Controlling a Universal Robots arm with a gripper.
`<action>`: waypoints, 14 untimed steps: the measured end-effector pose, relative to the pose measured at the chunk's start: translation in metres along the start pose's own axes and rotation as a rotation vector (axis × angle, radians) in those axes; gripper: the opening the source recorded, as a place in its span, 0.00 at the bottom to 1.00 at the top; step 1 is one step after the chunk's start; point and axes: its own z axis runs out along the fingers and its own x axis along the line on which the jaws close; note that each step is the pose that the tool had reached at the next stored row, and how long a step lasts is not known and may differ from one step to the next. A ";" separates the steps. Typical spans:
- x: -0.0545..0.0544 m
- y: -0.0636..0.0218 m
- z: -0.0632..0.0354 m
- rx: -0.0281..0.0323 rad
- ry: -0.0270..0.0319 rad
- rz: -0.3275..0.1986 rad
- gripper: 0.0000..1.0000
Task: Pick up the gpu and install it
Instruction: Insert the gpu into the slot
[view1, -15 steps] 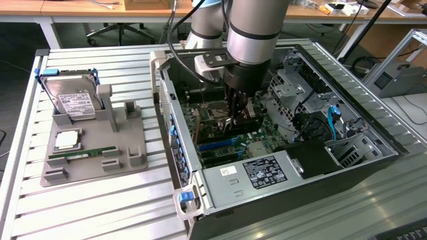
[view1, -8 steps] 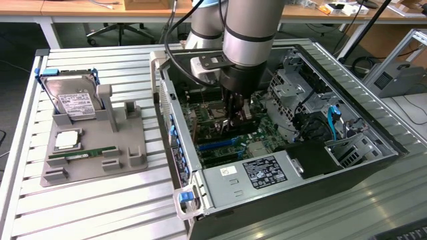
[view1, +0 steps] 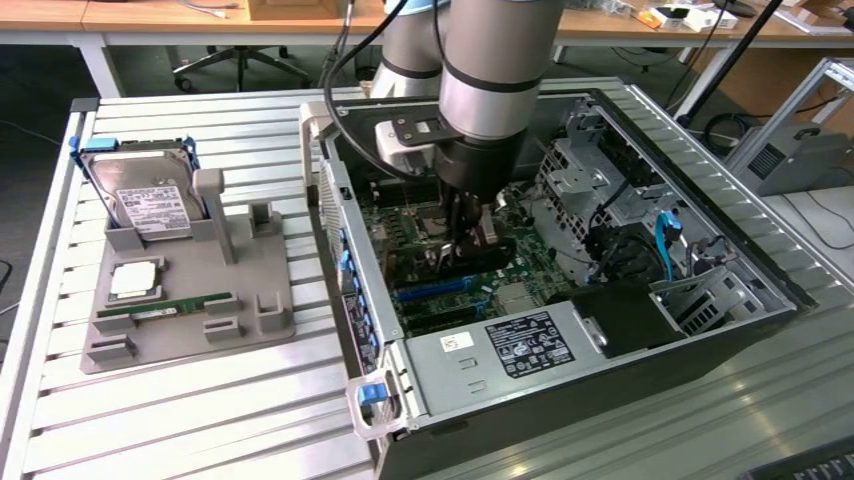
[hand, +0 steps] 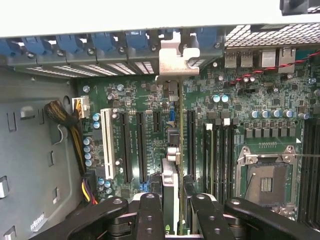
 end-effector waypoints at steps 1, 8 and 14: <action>0.000 0.0005 0.0004 -0.0001 0.0001 0.000 0.27; 0.000 0.0036 0.0037 0.0000 0.0020 0.000 0.27; 0.000 0.0056 0.0059 0.0001 0.0053 0.000 0.27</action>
